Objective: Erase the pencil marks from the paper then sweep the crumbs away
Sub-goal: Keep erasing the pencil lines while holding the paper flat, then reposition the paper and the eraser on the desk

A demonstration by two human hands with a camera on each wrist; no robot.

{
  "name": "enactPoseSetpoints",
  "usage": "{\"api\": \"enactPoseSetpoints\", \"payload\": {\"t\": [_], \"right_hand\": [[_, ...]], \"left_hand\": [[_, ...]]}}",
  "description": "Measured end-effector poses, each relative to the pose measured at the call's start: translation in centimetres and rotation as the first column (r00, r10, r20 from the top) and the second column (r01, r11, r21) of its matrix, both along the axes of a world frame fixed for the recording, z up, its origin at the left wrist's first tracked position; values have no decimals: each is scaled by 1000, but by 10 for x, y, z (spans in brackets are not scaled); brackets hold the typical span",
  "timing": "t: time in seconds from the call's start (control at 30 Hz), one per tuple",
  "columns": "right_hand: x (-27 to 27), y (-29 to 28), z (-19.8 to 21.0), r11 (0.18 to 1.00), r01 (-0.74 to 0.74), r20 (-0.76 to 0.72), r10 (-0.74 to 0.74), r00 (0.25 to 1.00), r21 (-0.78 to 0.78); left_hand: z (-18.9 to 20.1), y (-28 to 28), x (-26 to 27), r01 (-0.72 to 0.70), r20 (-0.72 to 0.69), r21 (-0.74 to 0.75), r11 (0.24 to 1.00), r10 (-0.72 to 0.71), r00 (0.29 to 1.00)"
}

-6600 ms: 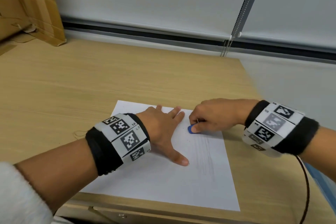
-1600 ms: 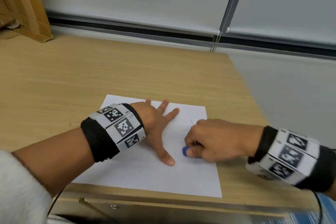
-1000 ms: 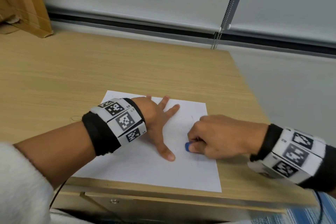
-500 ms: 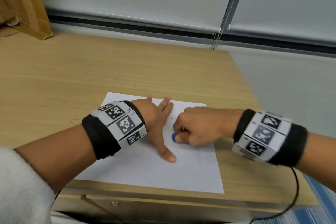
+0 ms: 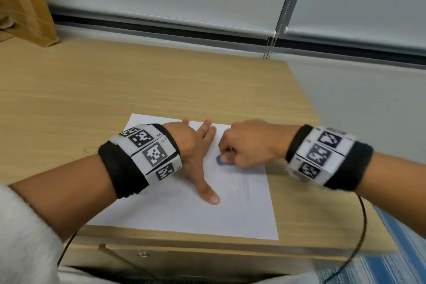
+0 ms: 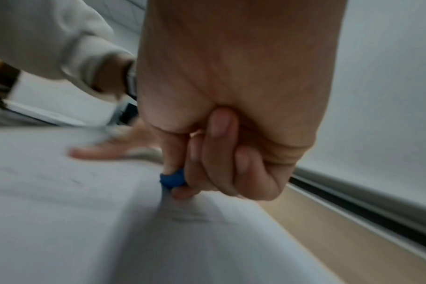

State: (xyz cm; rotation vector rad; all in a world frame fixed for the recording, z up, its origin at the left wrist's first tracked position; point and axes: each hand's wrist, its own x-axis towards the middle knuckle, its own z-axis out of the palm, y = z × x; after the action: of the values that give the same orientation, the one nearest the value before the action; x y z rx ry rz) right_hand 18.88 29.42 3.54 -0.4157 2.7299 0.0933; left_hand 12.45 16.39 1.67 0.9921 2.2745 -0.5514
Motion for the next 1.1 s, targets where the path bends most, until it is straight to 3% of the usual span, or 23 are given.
{"api": "enactPoseSetpoints", "payload": {"t": [0.07,0.23,0.33,0.4,0.47,0.57,0.7,0.83,0.93,1.03,1.1], "right_hand": [[-2,5,-2,1000,25,-61,-25,998,-10],[45,-2,-4,999,-14,-5,13,1000,-43],[75,11,5,992,111,-210,-123,970,-66],[104,14,2,964,188,-339,-243,909,-186],[133,3,-14,921,244,-311,-337,889,-304],[159,-10,-57,888,294,-324,-411,852,-353],[170,-7,-90,776,220,-409,-524,747,-591],[170,-10,-97,771,182,-441,-522,729,-611],[171,-10,-101,762,198,-428,-535,729,-617],[172,-10,-104,758,178,-435,-531,727,-627],[172,-10,-105,764,166,-453,-526,720,-623]], "left_hand": [[1,0,0,-1,3,-1,1000,1,1000],[5,0,3,-12,16,-12,1000,13,1000],[5,-1,2,-14,21,2,1000,14,1000],[4,-2,0,-4,19,16,1000,4,1000],[2,-4,-1,10,17,28,1000,-11,1000],[-1,-9,-1,34,-1,42,999,-34,999],[-2,-20,4,71,-32,63,996,-69,997],[2,-30,15,76,-74,100,992,-69,995],[6,-33,39,294,-82,171,940,-284,955],[-1,-36,70,553,-20,245,796,-566,824],[-11,-39,81,613,38,254,748,-641,767]]}}
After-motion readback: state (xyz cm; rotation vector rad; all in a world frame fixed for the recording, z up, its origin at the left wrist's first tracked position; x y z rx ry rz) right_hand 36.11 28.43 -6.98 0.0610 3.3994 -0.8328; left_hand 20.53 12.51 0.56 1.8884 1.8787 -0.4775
